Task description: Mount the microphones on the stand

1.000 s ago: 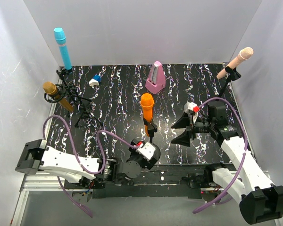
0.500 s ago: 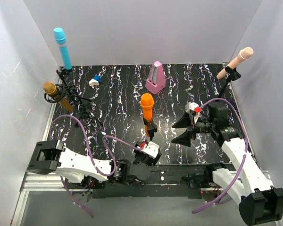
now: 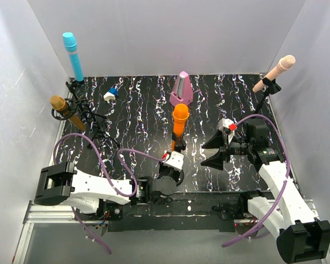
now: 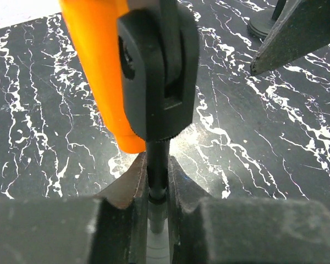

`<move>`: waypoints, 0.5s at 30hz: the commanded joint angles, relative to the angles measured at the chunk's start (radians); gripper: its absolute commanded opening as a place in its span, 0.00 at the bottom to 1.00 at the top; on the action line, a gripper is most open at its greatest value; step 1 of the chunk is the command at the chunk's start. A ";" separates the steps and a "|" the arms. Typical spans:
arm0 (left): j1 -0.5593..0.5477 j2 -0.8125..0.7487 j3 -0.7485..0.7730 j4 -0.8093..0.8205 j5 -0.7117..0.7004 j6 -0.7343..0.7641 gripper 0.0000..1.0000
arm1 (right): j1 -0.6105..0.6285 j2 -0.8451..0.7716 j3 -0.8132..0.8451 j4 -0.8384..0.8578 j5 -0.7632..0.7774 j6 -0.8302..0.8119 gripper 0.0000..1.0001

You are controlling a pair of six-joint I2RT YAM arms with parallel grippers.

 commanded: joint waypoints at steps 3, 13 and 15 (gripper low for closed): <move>0.046 -0.100 -0.006 -0.013 0.091 0.070 0.00 | -0.012 -0.010 -0.005 0.028 -0.032 0.001 0.89; 0.424 -0.422 -0.146 0.015 0.430 0.319 0.00 | -0.015 -0.001 -0.008 0.027 -0.034 -0.008 0.88; 0.564 -0.418 -0.132 0.018 0.542 0.330 0.00 | -0.015 0.004 -0.009 0.028 -0.035 -0.010 0.88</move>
